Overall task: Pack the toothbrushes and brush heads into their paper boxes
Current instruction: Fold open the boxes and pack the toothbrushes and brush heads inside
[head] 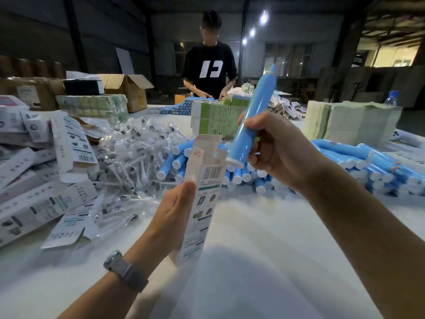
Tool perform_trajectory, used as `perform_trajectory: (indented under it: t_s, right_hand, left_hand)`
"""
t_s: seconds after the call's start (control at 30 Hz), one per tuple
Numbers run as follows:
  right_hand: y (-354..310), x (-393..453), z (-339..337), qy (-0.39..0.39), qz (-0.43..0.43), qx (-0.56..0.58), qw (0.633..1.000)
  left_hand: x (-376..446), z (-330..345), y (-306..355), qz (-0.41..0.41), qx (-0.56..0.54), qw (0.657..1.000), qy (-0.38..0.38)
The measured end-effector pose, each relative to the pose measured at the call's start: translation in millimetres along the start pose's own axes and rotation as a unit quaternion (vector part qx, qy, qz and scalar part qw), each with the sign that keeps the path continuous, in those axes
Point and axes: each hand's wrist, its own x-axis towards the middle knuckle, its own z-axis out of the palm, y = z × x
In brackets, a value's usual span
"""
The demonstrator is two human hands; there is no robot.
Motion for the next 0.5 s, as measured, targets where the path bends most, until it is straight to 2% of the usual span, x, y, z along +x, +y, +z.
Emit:
perform_trajectory:
  t_s: [0.07,0.13,0.2,0.23,0.37,0.5]
  right_hand:
    - [-12,-8,16,0.001,-0.080,-0.001,0.997]
    - [-11,-13,27,0.057,-0.154,-0.133,0.977]
    - [-4,-12,32,0.104,-0.196,-0.268,0.938]
    - [-2,-11,32,0.113,-0.193,-0.289,0.931]
    - [-6,-6,22,0.108,-0.114,-0.280,0.947]
    - [-1,-6,23,0.139,-0.168,-0.345,0.913]
  left_hand:
    - [0,0,-1,0.010,-0.002,1.000,0.001]
    - [0,0,-2,0.014,-0.004,1.000,0.003]
    - [-1,0,-1,0.014,-0.004,1.000,0.003]
    - [-1,0,-1,0.012,-0.004,1.000,0.003]
    - [-2,1,-1,0.029,0.024,0.999,-0.003]
    - [-3,2,0,0.040,0.022,0.999,-0.020]
